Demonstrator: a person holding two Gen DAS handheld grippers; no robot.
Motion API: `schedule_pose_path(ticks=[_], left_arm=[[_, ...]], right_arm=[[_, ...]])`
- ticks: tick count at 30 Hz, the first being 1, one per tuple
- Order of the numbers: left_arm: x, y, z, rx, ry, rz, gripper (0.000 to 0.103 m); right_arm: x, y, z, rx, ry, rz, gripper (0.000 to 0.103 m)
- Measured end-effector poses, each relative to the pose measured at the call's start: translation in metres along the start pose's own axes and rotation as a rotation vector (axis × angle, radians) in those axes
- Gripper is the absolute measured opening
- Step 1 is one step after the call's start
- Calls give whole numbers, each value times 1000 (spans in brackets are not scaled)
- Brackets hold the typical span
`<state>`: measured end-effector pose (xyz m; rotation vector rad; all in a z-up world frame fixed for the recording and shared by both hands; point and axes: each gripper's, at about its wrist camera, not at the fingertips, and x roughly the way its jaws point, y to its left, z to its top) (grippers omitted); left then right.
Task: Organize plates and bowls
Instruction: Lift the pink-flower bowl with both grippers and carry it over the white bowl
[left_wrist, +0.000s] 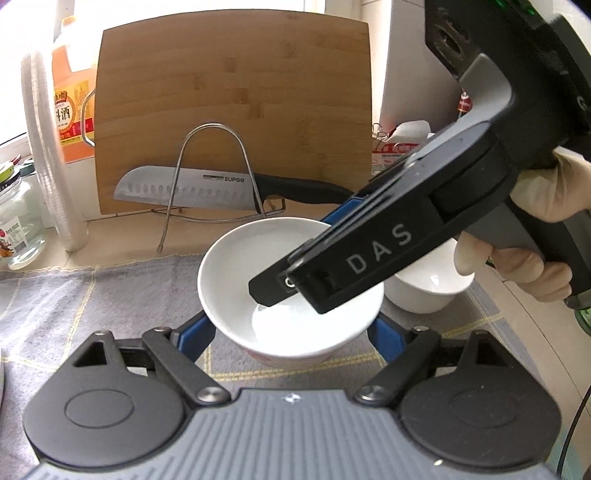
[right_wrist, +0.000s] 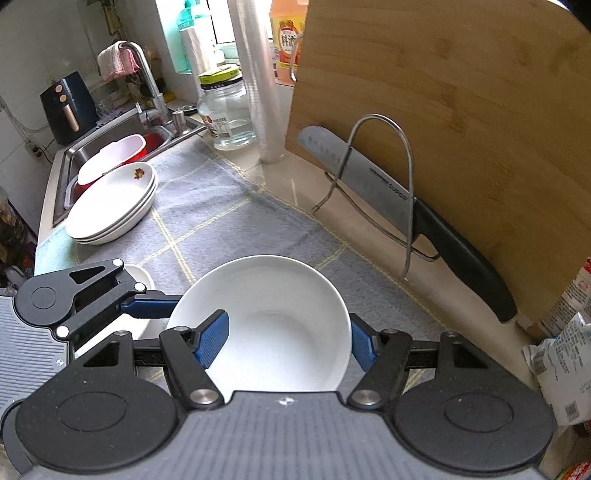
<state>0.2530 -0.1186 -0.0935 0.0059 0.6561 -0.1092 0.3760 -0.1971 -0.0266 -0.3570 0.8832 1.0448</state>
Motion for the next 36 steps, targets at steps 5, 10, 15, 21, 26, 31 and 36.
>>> schedule_pose_path(ticks=[5, 10, 15, 21, 26, 31, 36], left_arm=[[-14, 4, -2, 9, 2, -11, 88], [-27, 8, -5, 22, 8, -20, 88], [-42, 12, -10, 25, 13, -21, 88], [-58, 23, -18, 13, 24, -23, 88], [-70, 33, -25, -4, 33, -28, 88], [-79, 43, -31, -10, 38, 4, 88], [-85, 59, -38, -32, 47, 34, 88]], right_arm=[[-8, 16, -1, -5, -8, -5, 74], [-14, 28, -4, 7, -13, -4, 74], [-20, 42, -5, 7, -18, 6, 74], [-22, 64, -5, -9, -22, 14, 74], [-17, 81, -5, -18, -12, 32, 74], [-7, 97, 1, -33, 0, 59, 74], [4, 115, 12, -61, -1, 87, 74]])
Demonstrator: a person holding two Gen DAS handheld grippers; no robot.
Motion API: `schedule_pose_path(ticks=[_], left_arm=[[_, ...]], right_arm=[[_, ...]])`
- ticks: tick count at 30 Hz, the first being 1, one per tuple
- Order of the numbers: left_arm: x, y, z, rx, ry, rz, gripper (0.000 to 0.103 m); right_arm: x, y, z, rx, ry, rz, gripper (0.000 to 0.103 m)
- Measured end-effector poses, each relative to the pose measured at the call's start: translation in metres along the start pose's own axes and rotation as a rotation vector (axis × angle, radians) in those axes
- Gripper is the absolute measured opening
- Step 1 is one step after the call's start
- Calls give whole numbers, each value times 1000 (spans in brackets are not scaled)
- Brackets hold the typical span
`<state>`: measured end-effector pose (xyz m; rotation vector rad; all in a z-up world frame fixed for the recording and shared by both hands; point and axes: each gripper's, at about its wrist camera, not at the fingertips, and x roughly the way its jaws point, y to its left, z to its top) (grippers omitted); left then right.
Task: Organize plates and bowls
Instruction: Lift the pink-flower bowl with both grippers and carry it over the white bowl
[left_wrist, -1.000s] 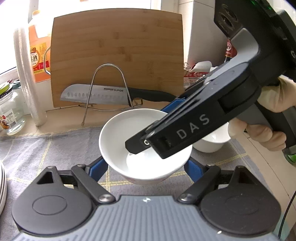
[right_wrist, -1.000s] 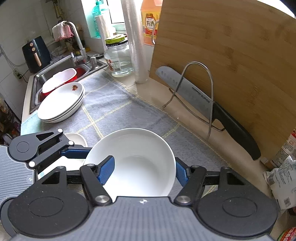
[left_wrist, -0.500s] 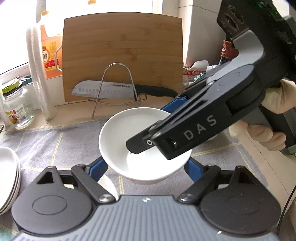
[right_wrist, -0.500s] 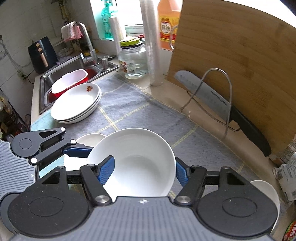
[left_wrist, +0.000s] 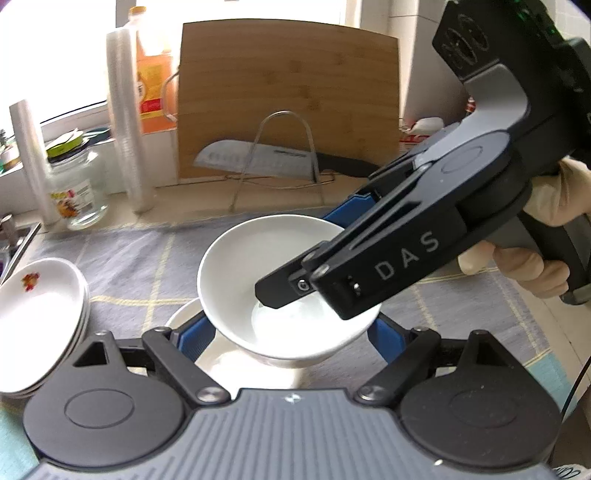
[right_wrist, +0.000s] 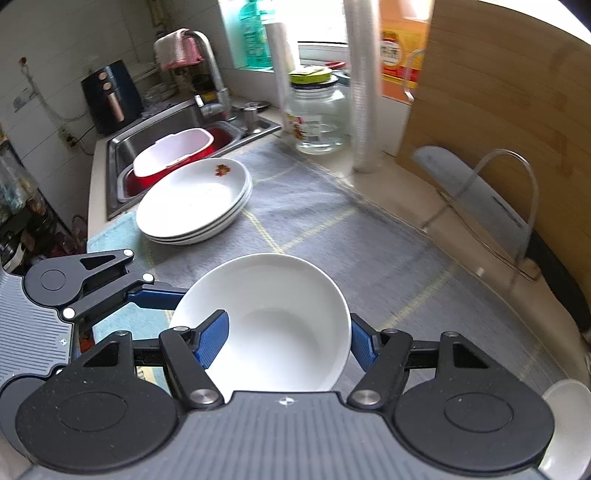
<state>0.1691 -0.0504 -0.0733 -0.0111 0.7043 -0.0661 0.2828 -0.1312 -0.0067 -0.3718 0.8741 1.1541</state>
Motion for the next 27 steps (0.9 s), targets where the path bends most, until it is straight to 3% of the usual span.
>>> schedule_pose_path(ticks=[13, 27], left_arm=[[0, 30, -15, -43, 43, 29, 88], [9, 32, -23, -27, 80, 23, 88]], right_arm=[[42, 23, 13, -17, 55, 25, 74], [53, 22, 7, 16, 81, 26, 74]])
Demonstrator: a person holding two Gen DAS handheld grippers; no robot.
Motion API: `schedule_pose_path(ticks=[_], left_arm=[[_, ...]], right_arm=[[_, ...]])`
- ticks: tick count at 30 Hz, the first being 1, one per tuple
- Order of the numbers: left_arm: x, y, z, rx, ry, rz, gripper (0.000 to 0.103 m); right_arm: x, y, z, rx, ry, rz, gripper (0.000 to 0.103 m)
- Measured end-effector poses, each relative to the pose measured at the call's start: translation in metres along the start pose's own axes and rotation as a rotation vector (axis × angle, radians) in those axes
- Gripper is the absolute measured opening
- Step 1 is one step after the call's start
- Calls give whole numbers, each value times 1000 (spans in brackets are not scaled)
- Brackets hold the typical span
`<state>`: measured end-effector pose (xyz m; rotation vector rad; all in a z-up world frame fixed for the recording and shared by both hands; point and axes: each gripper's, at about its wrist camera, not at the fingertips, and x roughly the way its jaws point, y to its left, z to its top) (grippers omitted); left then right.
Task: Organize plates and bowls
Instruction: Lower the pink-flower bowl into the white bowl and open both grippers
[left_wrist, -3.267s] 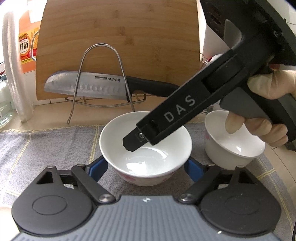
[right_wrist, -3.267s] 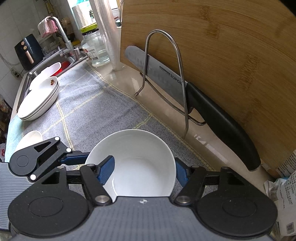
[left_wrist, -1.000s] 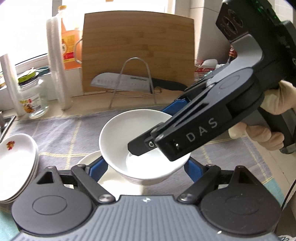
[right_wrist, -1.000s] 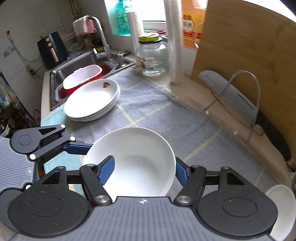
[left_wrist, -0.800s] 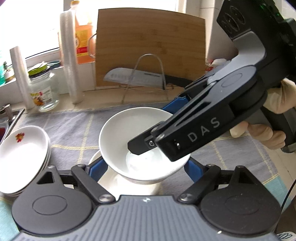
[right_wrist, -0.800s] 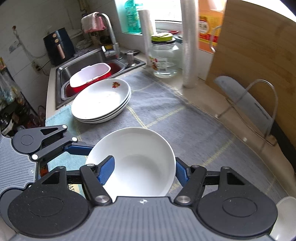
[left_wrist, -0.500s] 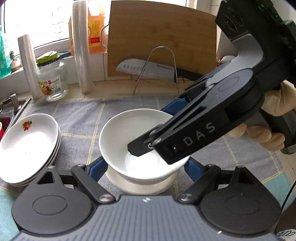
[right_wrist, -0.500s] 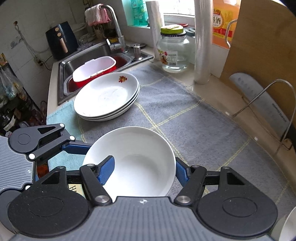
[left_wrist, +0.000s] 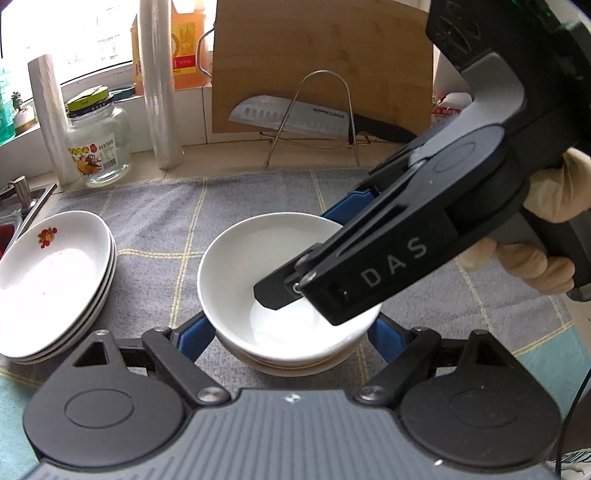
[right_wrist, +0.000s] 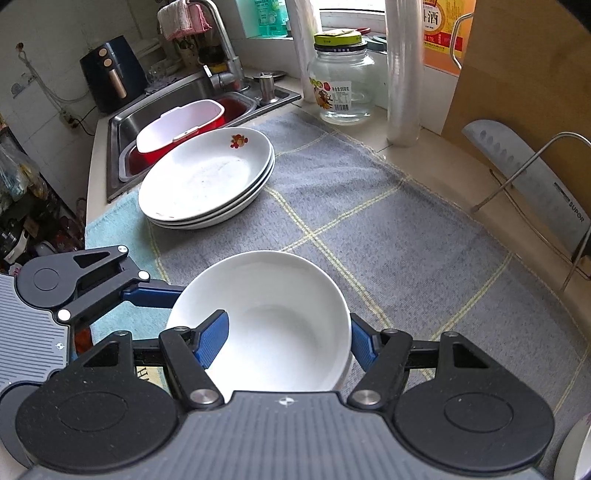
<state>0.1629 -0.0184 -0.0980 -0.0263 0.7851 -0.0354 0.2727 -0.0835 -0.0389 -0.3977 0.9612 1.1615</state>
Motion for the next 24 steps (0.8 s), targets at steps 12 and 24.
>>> schedule_pose_path(ticks=[12, 24], left_arm=[[2, -1, 0, 14, 8, 18, 91], [0, 6, -1, -3, -12, 13, 95]], right_arm=[[0, -1, 0, -1, -1, 0, 75], [-3, 8, -3, -39, -12, -34, 93]])
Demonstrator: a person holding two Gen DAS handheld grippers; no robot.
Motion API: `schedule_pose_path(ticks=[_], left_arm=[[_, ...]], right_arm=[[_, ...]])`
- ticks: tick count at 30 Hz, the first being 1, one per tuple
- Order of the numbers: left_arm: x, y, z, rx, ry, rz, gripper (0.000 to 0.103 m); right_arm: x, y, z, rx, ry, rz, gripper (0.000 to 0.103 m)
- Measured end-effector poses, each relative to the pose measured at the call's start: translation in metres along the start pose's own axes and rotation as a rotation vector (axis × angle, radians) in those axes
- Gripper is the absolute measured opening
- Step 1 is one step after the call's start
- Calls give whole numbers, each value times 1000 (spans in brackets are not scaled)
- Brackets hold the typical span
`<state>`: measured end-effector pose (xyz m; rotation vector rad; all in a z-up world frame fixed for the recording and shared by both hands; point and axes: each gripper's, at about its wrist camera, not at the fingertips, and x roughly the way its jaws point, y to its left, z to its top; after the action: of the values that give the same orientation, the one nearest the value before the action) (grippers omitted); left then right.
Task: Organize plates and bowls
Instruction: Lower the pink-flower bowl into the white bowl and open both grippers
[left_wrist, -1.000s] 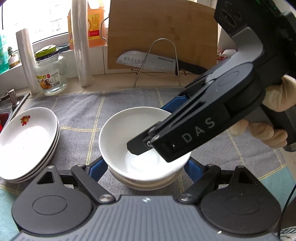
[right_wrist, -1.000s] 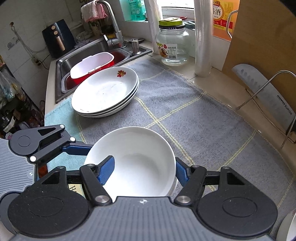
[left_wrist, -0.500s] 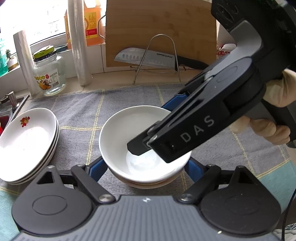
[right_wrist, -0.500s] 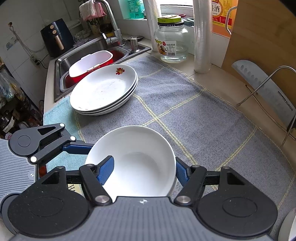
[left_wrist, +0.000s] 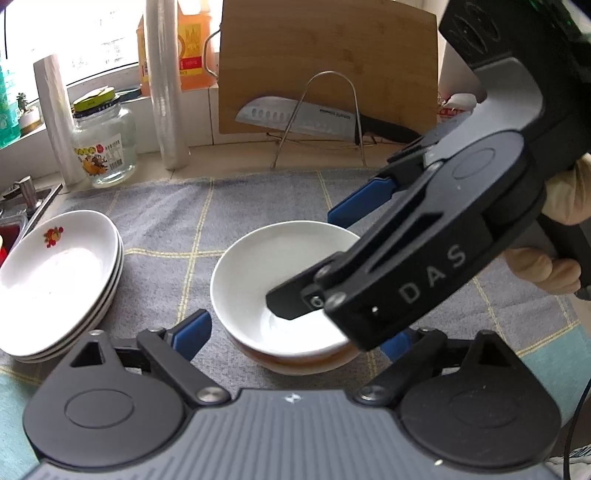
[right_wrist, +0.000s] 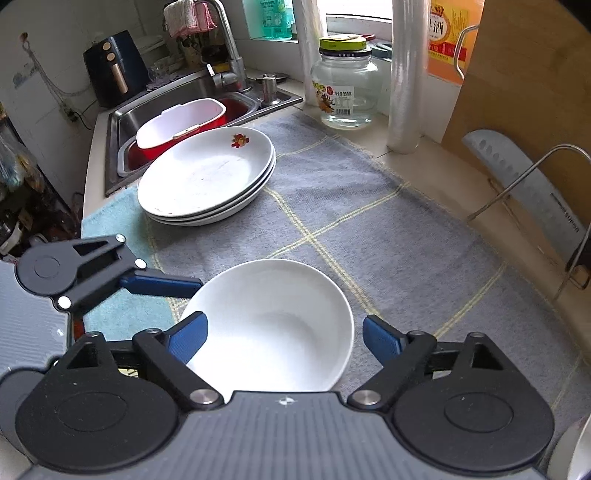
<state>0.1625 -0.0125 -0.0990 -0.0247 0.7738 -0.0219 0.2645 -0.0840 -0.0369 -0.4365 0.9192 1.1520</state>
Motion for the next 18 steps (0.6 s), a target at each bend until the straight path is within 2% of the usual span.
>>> schedule_pose_path(ticks=[4, 9, 15, 18], left_arm=[[-3, 0, -2, 5, -8, -18, 96], [-8, -1, -5, 14, -25, -27, 97], [-11, 0, -6, 5, -30, -17, 100], [-12, -1, -7, -1, -32, -19, 100]], right_arm=[[-5, -5, -2, 15, -17, 8, 93], [-15, -6, -7, 39, -49, 68, 93], [-24, -1, -14, 47, -73, 56, 94], [-31, -1, -17, 57, -89, 78, 94]])
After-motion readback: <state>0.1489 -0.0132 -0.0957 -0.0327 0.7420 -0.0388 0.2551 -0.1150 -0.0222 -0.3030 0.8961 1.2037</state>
